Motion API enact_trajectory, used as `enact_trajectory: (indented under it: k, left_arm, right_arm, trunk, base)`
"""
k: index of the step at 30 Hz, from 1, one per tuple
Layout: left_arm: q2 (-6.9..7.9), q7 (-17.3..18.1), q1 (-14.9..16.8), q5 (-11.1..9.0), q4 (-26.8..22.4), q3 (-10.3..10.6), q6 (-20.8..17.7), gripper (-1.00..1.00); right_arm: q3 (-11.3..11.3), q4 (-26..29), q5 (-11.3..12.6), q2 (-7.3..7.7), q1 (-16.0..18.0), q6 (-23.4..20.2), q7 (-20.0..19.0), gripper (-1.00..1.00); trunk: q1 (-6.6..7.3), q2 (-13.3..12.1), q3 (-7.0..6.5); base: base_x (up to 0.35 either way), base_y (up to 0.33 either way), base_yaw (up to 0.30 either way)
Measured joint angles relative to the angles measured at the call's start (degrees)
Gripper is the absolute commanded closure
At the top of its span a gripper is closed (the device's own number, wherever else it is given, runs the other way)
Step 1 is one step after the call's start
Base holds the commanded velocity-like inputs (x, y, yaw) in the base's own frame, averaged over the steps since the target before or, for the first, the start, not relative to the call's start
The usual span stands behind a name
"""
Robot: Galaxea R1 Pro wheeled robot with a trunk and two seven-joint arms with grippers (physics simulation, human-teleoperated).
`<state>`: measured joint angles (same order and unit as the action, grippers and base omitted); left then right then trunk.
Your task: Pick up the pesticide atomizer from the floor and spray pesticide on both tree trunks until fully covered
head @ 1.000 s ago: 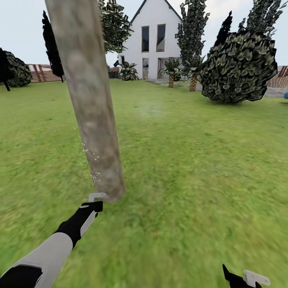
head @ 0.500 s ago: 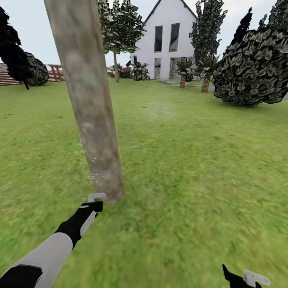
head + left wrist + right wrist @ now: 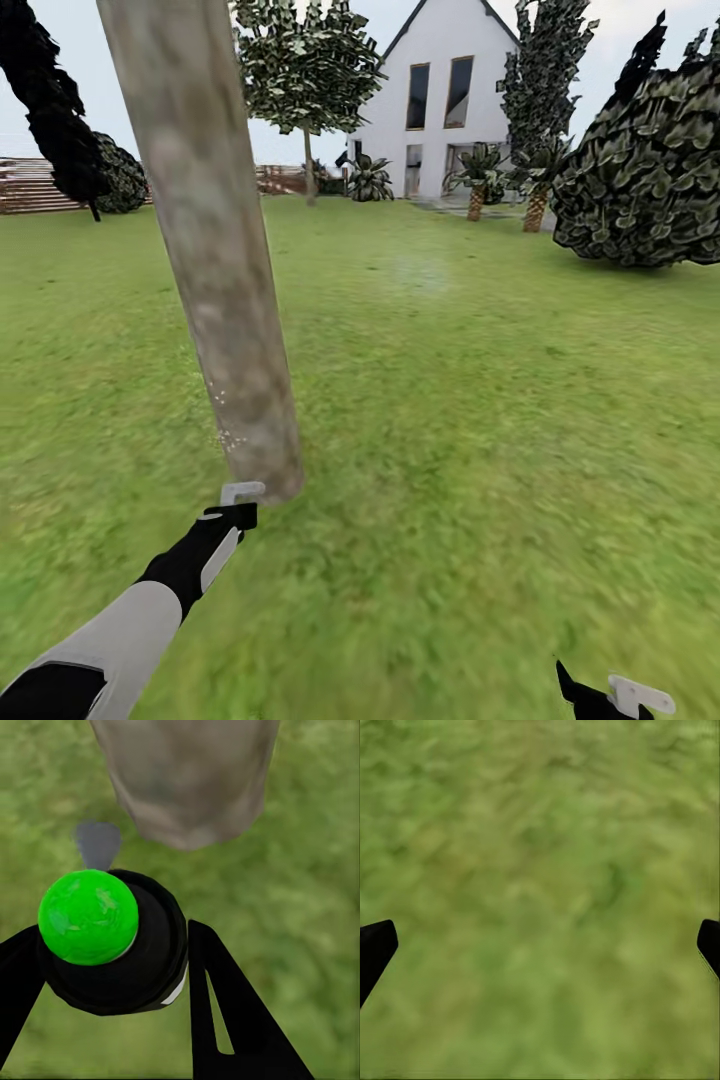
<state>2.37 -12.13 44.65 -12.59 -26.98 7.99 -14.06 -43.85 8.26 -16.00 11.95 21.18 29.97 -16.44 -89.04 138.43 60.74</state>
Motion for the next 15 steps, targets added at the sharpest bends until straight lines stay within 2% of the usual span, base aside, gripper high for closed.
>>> enact_trajectory:
  k: [4,10,11,14,15]
  left_arm:
    - [0.0,0.0,0.0,0.0,0.07,0.0,0.0,1.0]
    - [-0.37,0.22,0.0,-0.08,0.26,0.03,0.1,1.0]
    - [-1.6,0.2,-0.01,-0.22,0.02,0.08,0.3,1.0]
    - [-3.85,-0.23,0.64,0.23,-0.75,0.37,-0.1,1.0]
    - [-4.99,-1.54,0.98,0.38,-0.82,0.38,-0.29,1.0]
  right_arm:
    - [0.02,0.08,-0.01,-1.07,0.0,0.0,0.0,-1.0]
    - [-0.04,0.22,0.09,-1.23,0.0,0.0,0.0,-1.0]
    - [-0.09,0.27,0.1,-1.19,0.0,0.0,0.0,-1.0]
    - [-0.1,0.42,0.09,-1.15,0.0,0.0,0.0,-1.0]
    - [-0.1,0.43,0.09,-1.14,0.0,0.0,0.0,-1.0]
  trunk:
    - [0.0,0.0,0.0]
    - [0.0,0.0,0.0]
    - [0.0,0.0,0.0]
    - [0.0,0.0,0.0]
    - [0.0,0.0,0.0]
  base:
    - [0.0,-0.264,0.274]
    - [0.064,-0.198,0.242]
    - [0.019,-0.023,0.058]
    - [0.006,-0.007,0.017]
    - [0.001,-0.001,0.002]
